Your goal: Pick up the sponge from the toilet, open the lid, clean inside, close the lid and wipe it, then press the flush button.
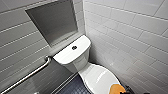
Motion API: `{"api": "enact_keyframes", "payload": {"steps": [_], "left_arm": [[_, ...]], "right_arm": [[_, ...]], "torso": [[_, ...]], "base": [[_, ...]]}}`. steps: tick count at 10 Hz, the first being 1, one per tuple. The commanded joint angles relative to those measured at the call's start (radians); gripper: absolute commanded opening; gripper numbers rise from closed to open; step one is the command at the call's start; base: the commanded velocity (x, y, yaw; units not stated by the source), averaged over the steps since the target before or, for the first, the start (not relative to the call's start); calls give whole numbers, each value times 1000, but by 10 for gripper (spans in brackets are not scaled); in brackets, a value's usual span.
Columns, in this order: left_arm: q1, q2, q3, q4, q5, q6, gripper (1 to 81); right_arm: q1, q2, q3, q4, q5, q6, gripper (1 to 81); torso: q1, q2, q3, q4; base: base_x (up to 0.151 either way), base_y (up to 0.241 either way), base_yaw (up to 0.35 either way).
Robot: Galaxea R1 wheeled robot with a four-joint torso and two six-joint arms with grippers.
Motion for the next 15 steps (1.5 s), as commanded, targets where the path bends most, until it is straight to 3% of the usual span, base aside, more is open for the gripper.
{"api": "enact_keyframes", "payload": {"steps": [1,3,6,8,11,14,15], "left_arm": [[21,-15,10,6,90,7,811],[19,-16,10,6,90,7,811],[19,-15,10,5,90,7,811],[19,-19,10,3,90,5,811],[21,-36,10,-6,92,5,811],[27,-35,10,-6,92,5,811],[27,-33,10,-6,92,5,811]], "right_arm": [[244,289,-172,-29,-315,8,10],[307,401,-280,-38,-348,8,10],[345,595,-458,-54,-322,9,10],[309,718,-642,-121,-154,8,10],[238,828,-827,-115,-70,14,10],[112,892,-1049,-113,96,20,10],[79,885,-1062,-118,103,21,10]], "torso": [[0,0,0,0],[0,0,0,0],[0,0,0,0],[0,0,0,0],[0,0,0,0],[0,0,0,0],[0,0,0,0]], "base": [[0,0,0],[0,0,0],[0,0,0],[0,0,0],[0,0,0],[0,0,0],[0,0,0]]}}
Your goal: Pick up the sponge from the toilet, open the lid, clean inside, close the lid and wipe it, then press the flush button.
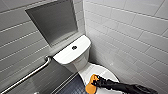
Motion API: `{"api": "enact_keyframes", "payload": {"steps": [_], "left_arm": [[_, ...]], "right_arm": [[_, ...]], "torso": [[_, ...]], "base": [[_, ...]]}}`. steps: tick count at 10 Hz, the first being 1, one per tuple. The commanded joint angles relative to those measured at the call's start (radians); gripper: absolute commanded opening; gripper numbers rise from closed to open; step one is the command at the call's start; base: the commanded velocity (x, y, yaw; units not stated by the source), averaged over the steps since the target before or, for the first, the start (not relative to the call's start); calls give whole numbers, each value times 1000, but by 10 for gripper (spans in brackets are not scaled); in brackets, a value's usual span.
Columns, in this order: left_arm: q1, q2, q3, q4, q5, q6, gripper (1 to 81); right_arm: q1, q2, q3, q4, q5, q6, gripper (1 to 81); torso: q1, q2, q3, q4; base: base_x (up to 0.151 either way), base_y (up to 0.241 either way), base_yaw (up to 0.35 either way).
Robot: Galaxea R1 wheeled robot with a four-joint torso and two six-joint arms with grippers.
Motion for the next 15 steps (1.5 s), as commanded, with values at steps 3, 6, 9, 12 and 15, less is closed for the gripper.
{"api": "enact_keyframes", "payload": {"steps": [3,6,9,12,15], "left_arm": [[29,-15,9,-5,93,6,811],[30,-13,9,-4,93,6,811],[30,-13,9,-4,93,6,811],[30,-13,9,3,93,6,811],[30,-15,7,4,93,6,811]], "right_arm": [[-68,-75,63,-26,131,17,10],[-104,-283,277,-6,131,20,10],[-144,-450,403,4,132,20,10],[-183,-631,521,15,143,20,10],[-304,-743,497,33,199,20,10]], "torso": [[0,0,0,0],[0,0,0,0],[0,0,0,0],[0,0,0,0],[0,0,0,0]], "base": [[0,0,0],[0,0,0],[0,0,0],[0,0,0],[0,0,0]]}}
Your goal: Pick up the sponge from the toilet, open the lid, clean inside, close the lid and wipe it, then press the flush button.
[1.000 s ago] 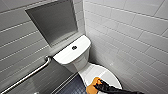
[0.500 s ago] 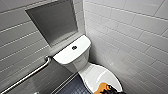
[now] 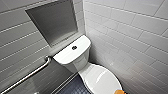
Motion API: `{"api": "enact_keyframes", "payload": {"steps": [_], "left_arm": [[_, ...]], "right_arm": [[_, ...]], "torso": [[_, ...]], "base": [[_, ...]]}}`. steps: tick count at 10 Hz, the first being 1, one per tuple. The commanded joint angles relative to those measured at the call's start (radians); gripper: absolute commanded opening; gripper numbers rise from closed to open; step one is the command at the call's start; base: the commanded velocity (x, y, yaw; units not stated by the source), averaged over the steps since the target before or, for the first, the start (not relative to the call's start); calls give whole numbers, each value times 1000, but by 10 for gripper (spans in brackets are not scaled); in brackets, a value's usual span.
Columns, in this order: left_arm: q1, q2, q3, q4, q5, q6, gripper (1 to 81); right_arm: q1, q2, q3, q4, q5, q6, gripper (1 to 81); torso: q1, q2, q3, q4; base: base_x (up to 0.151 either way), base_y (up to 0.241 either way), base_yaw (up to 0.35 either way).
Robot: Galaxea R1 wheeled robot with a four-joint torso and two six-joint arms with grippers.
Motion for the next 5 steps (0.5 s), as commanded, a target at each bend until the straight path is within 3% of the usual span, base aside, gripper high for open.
{"api": "enact_keyframes", "payload": {"steps": [1,2,5], "left_arm": [[26,-16,7,5,93,6,811],[26,-19,9,3,93,6,811],[18,-16,7,-6,93,4,811]], "right_arm": [[-125,-162,14,37,64,2,10],[-190,-195,-6,44,96,5,10],[-420,-216,-12,12,99,-12,10]], "torso": [[0,0,0,0],[0,0,0,0],[0,0,0,0]], "base": [[0,0,0],[0,0,0],[0,0,0]]}}
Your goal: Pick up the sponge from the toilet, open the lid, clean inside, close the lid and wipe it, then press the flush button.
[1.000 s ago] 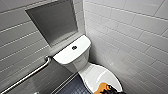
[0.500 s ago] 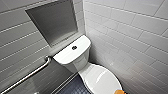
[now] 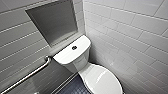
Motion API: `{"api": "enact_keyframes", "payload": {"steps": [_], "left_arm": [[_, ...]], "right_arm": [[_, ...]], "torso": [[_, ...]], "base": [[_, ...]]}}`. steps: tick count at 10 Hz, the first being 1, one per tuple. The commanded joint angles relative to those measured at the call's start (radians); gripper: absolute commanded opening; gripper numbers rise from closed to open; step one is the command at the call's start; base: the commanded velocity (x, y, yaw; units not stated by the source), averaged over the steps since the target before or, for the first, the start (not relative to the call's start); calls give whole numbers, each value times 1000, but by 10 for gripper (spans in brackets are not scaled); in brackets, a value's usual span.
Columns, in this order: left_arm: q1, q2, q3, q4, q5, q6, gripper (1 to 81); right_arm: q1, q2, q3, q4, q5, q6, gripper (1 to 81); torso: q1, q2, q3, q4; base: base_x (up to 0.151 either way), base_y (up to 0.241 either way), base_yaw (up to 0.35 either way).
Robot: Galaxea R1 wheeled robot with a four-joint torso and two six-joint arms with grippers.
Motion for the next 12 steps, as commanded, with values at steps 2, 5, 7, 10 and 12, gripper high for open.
{"api": "enact_keyframes", "payload": {"steps": [2,5,7,10,12], "left_arm": [[13,-13,7,-4,93,4,811],[10,-6,7,-4,92,6,811],[10,4,6,4,93,6,811],[10,8,0,6,93,6,811],[10,10,0,7,93,6,811]], "right_arm": [[-275,-48,12,-122,84,-27,10],[-439,65,-85,-288,213,-43,10],[-502,186,-235,-304,299,-44,10],[-539,320,-413,-299,307,-43,10],[-549,378,-491,-300,307,-43,10]], "torso": [[0,0,0,0],[0,0,0,0],[-64,100,0,0],[-85,130,105,0],[-125,191,159,0]], "base": [[0,0,0],[0,0,0],[0,0,0],[0,0,0],[0,0,0]]}}
